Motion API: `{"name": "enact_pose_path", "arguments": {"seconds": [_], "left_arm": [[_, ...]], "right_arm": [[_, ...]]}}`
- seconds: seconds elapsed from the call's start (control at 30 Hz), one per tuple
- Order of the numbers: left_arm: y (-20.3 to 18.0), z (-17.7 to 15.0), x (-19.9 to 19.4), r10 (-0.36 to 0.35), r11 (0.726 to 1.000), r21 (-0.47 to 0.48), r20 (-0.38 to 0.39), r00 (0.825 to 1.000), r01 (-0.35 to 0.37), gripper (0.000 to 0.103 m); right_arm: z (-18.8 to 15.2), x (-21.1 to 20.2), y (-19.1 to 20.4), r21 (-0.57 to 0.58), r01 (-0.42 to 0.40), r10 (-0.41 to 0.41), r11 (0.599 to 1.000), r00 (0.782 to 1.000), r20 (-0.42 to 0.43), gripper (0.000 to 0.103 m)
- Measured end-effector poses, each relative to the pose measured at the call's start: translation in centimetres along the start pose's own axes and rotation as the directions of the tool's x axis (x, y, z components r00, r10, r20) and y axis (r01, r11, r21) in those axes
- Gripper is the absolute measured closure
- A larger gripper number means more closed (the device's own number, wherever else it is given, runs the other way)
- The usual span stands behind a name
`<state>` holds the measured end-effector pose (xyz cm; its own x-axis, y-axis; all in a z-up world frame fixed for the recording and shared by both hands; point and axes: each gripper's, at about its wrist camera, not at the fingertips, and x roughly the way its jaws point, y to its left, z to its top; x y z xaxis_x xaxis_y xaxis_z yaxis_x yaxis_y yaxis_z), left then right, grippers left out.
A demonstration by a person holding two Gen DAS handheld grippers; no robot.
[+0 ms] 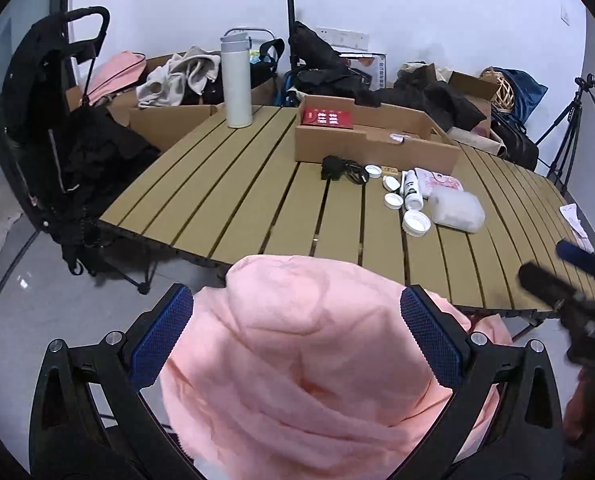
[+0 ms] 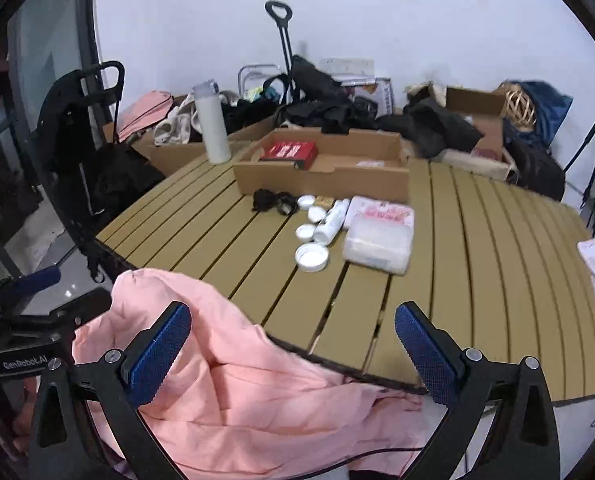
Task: Organize objects
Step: 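Move both tools back toward the small items on the table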
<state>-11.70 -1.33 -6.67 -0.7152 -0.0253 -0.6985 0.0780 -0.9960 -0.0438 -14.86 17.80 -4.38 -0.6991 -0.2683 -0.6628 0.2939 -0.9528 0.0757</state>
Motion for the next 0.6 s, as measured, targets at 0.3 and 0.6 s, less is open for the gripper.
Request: {"name": "enact_pose_path", "arguments": {"seconds": [0.3,0.6], "left_arm": [[0.8,2.5,3.3,-0.075,0.996,0.051,-0.030,0.997,0.077,0.000],[2.5,10.2,14.9,-0.198,0.979,0.029,-0.057,0.978,0.200,0.003]], "right_arm": [[-1.4,4.1,-0.4,-0.045,0.040,-0.043,0.998,0.997,-0.066,0.000],[1.9,14.6,-2.5,0.008,0.028,-0.026,1.000,0.988,-0.154,0.006]]}}
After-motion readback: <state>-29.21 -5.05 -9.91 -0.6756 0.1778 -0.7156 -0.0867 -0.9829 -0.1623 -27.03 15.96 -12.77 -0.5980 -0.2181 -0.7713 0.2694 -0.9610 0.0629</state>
